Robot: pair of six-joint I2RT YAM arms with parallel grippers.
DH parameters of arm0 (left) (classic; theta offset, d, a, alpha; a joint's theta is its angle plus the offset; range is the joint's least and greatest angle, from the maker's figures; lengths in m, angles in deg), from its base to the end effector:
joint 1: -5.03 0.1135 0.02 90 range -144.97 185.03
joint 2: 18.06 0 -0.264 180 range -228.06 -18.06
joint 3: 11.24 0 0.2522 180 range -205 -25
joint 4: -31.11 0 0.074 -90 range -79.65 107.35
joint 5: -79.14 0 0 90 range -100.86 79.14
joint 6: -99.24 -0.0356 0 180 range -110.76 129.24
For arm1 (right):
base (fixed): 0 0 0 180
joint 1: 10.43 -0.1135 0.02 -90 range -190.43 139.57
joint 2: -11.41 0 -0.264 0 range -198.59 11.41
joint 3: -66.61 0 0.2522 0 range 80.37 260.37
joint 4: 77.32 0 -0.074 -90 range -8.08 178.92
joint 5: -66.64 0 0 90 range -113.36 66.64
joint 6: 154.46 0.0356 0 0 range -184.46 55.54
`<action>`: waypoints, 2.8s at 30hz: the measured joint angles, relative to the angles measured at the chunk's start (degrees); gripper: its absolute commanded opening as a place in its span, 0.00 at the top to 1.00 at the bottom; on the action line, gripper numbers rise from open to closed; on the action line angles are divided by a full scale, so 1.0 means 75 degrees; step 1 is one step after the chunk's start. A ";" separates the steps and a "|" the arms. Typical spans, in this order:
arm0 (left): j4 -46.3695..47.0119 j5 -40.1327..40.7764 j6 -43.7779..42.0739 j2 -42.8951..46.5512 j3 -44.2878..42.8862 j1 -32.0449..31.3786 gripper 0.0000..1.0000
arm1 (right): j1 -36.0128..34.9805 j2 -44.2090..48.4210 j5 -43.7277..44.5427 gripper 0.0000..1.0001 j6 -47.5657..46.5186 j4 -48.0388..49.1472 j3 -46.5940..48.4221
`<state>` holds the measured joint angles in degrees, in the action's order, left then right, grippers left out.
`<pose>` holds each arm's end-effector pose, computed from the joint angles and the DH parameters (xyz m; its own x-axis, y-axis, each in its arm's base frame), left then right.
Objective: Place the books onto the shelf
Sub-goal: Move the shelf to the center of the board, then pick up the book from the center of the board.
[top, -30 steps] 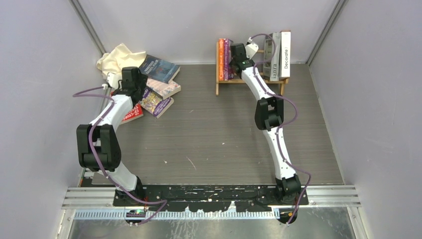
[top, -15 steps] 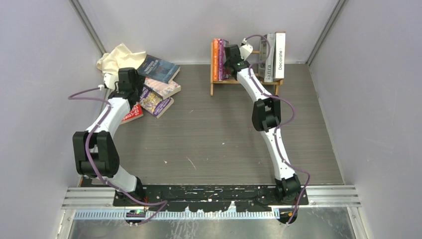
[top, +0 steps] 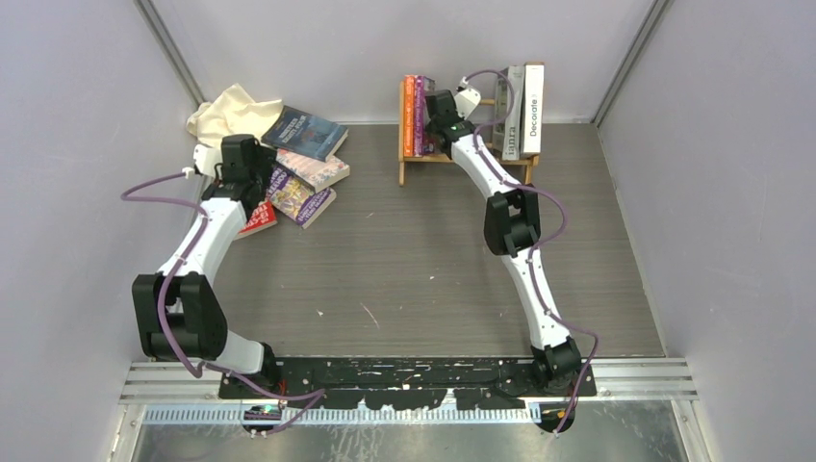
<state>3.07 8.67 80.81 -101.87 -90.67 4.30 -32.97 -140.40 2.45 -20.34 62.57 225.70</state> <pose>0.3339 0.0076 0.2990 0.0868 -0.8953 -0.4369 -0.5940 0.3055 -0.7442 0.5527 0.2126 0.2127 -0.3645 0.5273 -0.7676 0.3434 0.8423 0.4155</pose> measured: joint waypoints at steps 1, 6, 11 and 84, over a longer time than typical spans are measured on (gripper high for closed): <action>-0.0009 0.0000 0.0000 0.0020 0.0017 0.0003 0.26 | -0.0006 0.0082 0.0032 0.63 -0.0020 0.0052 -0.0187; -0.0052 0.0000 0.0026 0.0102 0.0102 0.0009 0.27 | -0.0012 0.0667 0.0248 0.51 -0.0178 0.0254 -0.1195; -0.0102 -0.0003 0.0055 0.0274 0.0169 0.0009 0.27 | -0.0052 0.1265 0.0408 0.47 -0.0446 0.0420 -0.1725; 0.1411 -0.2818 -0.0111 -0.2664 -0.0315 0.0729 0.20 | -0.2057 -0.0367 -0.2658 0.19 -0.0839 0.1134 -0.0117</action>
<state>13.65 -12.47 79.98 -121.85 -93.03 9.76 -48.40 -143.15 -17.49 -26.64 71.07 224.83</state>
